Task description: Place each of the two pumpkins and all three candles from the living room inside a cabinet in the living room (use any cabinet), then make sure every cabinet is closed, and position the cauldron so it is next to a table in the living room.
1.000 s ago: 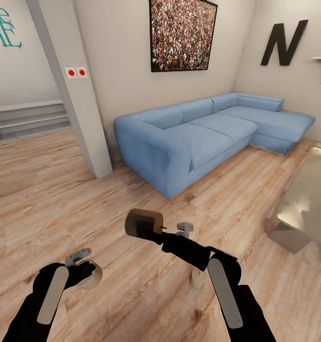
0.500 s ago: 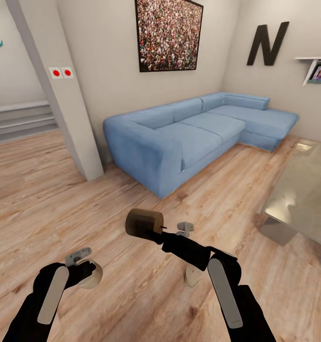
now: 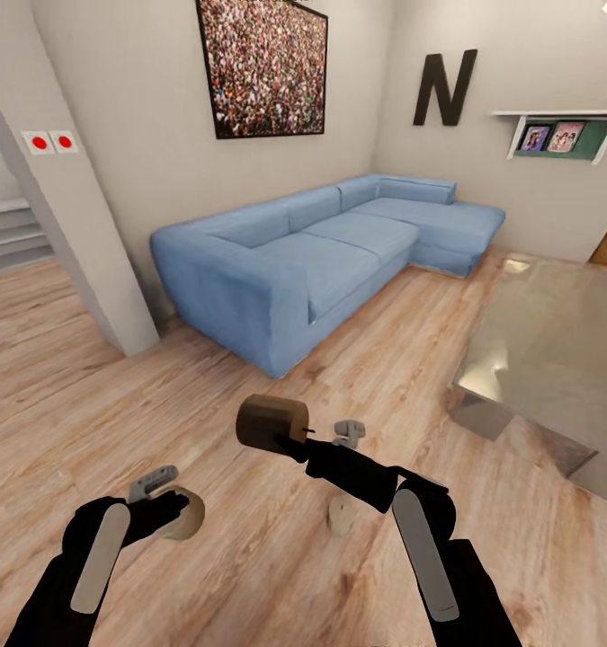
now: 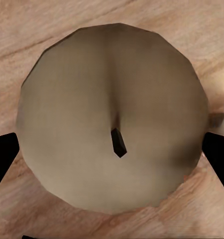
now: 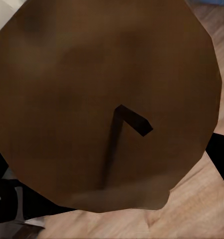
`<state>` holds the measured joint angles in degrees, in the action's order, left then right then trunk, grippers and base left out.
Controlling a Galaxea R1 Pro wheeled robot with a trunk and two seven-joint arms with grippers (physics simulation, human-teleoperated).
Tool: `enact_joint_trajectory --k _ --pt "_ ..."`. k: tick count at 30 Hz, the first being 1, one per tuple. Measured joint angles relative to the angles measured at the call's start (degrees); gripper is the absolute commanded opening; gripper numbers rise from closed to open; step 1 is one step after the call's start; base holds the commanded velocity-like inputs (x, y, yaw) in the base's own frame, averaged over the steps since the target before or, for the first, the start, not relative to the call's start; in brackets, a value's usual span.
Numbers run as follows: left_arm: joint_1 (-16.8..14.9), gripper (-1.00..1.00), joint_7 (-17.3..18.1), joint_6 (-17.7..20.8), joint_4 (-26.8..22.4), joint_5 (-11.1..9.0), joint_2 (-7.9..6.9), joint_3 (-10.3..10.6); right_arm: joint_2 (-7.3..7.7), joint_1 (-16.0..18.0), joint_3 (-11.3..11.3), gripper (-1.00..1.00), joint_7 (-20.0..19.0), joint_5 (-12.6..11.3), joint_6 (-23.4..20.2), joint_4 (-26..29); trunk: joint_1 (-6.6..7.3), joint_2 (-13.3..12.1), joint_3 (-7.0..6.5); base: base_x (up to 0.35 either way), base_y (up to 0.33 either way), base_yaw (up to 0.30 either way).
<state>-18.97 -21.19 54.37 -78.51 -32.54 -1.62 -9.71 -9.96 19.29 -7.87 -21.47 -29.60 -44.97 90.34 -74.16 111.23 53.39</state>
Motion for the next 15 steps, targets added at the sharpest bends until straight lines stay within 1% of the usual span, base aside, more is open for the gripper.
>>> enact_joint_trajectory --k 4,7,10,15 --pt "0.00 -1.00 1.01 0.16 0.00 0.10 -0.03 -0.03 0.00 0.00 0.00 -1.00 0.03 0.11 0.02 0.00 0.88 -1.60 -0.86 0.000 0.000 -0.277" --pt "0.00 -1.00 1.11 0.56 0.00 0.06 -0.03 -0.02 0.00 0.00 -0.03 -1.00 0.02 0.13 0.12 0.00 1.54 -2.81 -1.54 0.000 0.000 -0.260" --pt "0.01 -1.00 1.13 1.39 0.03 0.11 -0.04 -0.03 0.00 0.00 -0.07 -1.00 -0.02 0.18 1.20 -0.01 2.20 -4.01 -2.26 0.000 0.000 -0.239" --pt "0.00 -1.00 1.14 1.68 0.08 0.09 -0.04 -0.03 0.00 0.00 -0.13 -1.00 -0.02 0.30 1.75 -0.01 3.29 -6.02 -3.49 0.000 0.000 -0.231"
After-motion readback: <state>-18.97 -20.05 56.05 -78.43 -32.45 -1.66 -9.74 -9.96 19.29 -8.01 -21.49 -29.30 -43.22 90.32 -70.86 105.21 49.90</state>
